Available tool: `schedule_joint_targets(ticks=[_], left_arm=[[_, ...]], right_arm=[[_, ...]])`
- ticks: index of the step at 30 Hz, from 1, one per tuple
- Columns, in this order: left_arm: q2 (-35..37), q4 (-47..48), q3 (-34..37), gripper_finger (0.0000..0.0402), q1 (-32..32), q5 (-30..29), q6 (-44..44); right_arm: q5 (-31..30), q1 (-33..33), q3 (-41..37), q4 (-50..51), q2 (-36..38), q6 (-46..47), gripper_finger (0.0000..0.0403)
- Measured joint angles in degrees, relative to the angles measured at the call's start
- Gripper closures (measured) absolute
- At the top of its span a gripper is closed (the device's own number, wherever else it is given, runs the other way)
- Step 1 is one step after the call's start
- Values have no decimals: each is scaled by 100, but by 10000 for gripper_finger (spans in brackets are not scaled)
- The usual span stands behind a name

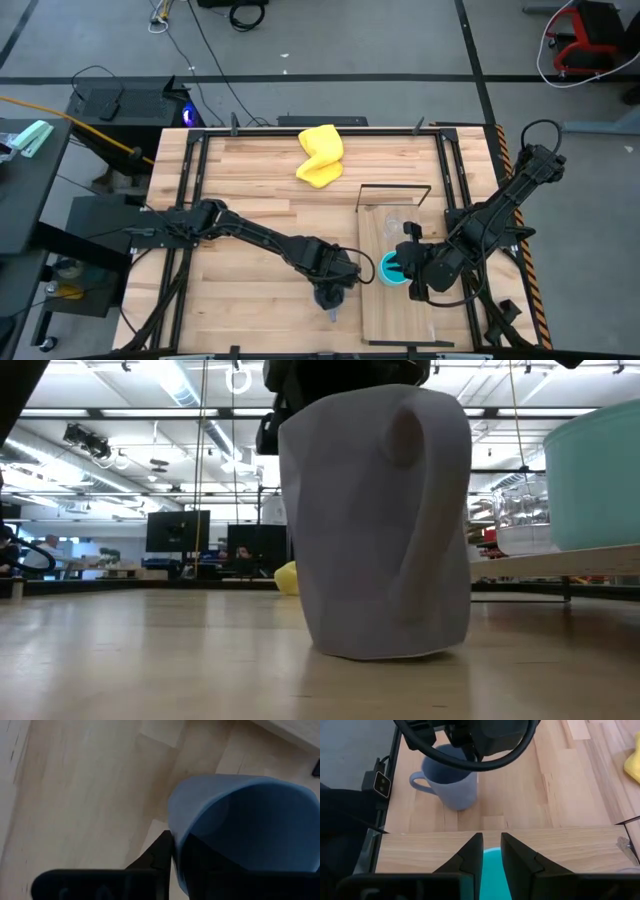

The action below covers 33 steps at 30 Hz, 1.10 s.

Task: Stack small to large cups/mugs on shelf
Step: Put the purple mug on the shelf

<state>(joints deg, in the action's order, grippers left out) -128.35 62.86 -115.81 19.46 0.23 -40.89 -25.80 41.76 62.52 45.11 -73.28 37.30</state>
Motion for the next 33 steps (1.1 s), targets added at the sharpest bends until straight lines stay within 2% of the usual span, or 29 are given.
schedule_joint_targets(ticks=[17,24,27,33], left_arm=[[37,-4,-4,311,-12,-4,94],[311,433,-7,301,-13,-48,256],[531,764,-7,301,-11,-351,181],[1021,1613,-7,301,131,-1845,-379]], right_arm=[[3,-1,0,-435,0,20,327],[377,-320,0,-868,0,17,327],[616,-578,0,-875,0,20,327],[891,-892,0,-1152,0,-104,327]])
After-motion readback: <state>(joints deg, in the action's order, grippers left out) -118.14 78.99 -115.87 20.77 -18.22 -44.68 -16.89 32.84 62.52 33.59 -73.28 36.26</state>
